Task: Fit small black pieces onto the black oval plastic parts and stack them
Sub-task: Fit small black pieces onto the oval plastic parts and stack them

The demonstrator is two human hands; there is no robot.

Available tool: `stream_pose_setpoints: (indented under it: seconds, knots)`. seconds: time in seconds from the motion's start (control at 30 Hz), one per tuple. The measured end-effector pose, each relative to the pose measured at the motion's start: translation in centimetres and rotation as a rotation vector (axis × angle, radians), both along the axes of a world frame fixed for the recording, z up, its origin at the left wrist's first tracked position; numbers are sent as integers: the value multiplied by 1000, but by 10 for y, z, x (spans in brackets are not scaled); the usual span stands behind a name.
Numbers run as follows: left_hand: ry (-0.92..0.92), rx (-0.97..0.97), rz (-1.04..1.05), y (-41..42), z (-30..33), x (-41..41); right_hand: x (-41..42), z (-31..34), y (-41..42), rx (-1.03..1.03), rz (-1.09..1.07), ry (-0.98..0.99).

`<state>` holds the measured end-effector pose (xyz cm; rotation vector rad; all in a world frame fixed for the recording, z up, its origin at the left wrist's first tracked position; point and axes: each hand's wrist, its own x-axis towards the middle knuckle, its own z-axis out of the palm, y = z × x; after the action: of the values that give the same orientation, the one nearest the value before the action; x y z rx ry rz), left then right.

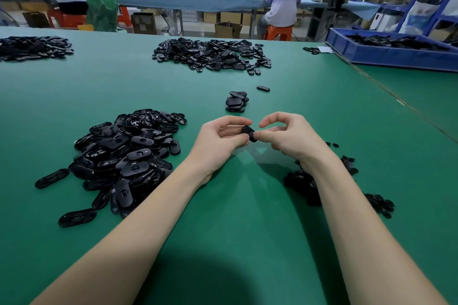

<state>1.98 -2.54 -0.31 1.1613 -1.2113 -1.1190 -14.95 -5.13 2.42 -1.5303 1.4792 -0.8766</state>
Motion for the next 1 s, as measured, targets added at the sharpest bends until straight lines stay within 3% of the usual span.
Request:
stream_pose_setpoints:
  seconds: [0.37,0.6,1.0]
  knots:
    - [74,11,23,1,-1,-4,4,-3,4,10,-66,-67]
    - [473,214,-93,-1,5,6,-1,-4,6,132,-2,-133]
    - [562,236,-116,-2,3,7,-2,-6,4,200,27,-321]
